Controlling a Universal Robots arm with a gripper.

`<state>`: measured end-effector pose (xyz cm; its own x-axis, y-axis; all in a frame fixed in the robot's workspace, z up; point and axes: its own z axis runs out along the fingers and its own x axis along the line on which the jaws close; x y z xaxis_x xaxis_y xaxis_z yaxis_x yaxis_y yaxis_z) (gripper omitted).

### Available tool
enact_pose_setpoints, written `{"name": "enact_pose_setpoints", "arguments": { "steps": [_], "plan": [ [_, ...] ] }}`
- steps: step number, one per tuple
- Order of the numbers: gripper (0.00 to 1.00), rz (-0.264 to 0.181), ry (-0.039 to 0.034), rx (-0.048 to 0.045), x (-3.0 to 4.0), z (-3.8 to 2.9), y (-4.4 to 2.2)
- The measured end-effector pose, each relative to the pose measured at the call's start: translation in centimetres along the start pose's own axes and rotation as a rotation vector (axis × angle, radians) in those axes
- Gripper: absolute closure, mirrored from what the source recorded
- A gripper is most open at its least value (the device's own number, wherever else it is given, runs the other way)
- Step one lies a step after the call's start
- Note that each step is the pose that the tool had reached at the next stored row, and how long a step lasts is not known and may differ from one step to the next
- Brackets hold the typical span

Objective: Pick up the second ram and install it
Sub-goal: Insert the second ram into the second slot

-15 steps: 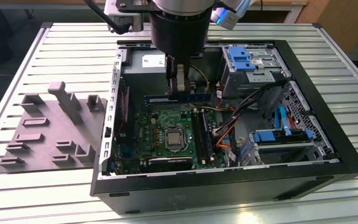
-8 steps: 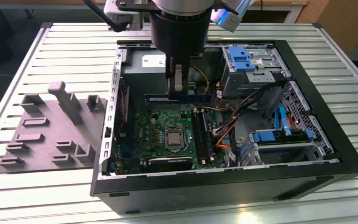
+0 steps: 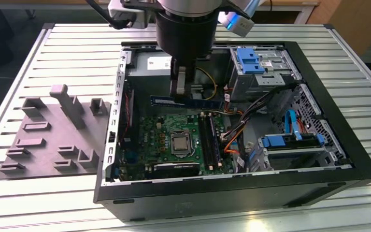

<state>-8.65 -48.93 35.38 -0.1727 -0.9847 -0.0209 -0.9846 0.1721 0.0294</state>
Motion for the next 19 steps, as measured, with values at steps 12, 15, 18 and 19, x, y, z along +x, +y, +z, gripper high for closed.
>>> {"name": "enact_pose_setpoints", "arguments": {
  "steps": [12, 15, 18, 19],
  "plan": [
    [0.88, 0.166, -0.0048, 0.0034, 0.0, 0.07, 0.0],
    [0.88, 0.205, -0.006, 0.0043, 0.0, 0.08, 0.0],
    [0.88, 0.244, -0.0072, 0.0051, 0.0, 0.1, 0.0],
    [0.88, 0.256, -0.0075, 0.0053, 0.0, 0.1, 0.0]
  ]
}}
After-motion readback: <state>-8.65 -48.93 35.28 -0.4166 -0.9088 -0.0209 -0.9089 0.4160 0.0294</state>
